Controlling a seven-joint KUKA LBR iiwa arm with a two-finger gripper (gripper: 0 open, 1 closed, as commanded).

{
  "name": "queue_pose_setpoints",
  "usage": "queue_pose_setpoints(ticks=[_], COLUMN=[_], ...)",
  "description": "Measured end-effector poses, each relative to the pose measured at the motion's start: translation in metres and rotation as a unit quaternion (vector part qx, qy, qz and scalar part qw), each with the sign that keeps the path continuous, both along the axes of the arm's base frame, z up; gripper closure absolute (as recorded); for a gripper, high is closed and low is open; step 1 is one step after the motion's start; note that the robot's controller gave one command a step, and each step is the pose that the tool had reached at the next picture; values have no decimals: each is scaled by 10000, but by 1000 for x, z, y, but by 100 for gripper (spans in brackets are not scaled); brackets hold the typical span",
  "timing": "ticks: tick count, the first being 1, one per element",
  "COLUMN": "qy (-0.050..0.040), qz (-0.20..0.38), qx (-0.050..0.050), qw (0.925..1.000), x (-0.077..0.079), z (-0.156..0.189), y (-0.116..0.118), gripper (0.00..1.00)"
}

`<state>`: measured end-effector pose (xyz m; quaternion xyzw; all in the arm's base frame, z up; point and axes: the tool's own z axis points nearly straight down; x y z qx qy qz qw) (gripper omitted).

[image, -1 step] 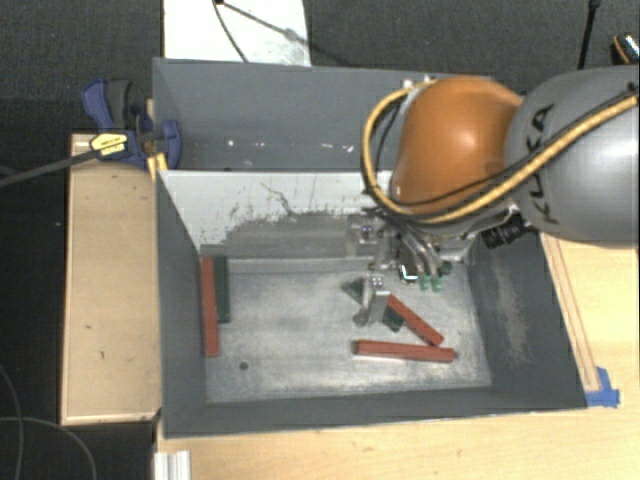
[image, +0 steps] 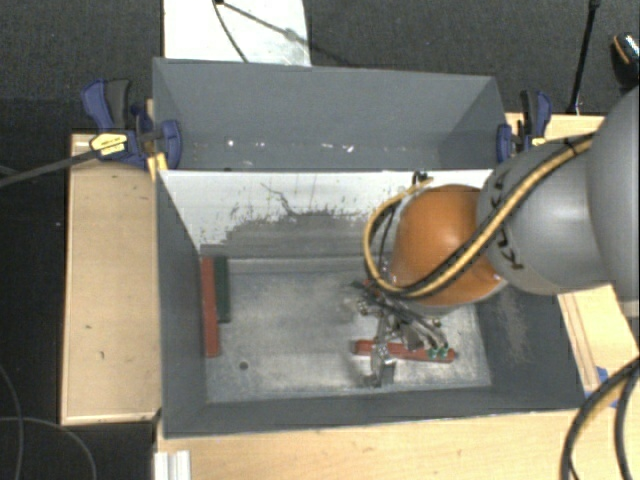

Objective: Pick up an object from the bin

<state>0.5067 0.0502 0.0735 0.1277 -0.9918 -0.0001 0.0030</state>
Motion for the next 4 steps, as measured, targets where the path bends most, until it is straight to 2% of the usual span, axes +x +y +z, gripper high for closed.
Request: queue_pose_setpoints(ticks=[1,2,3,4], qy=[-58,-40,-78,-77], qz=[168,176,372,543], qx=[-15,7,-10,-1], qw=[9998,9998,9993,9985], x=[47,46,38,32], z=[-3,-3,119,175], y=[-82,-77,-118,-115], gripper=[0,100,100,100])
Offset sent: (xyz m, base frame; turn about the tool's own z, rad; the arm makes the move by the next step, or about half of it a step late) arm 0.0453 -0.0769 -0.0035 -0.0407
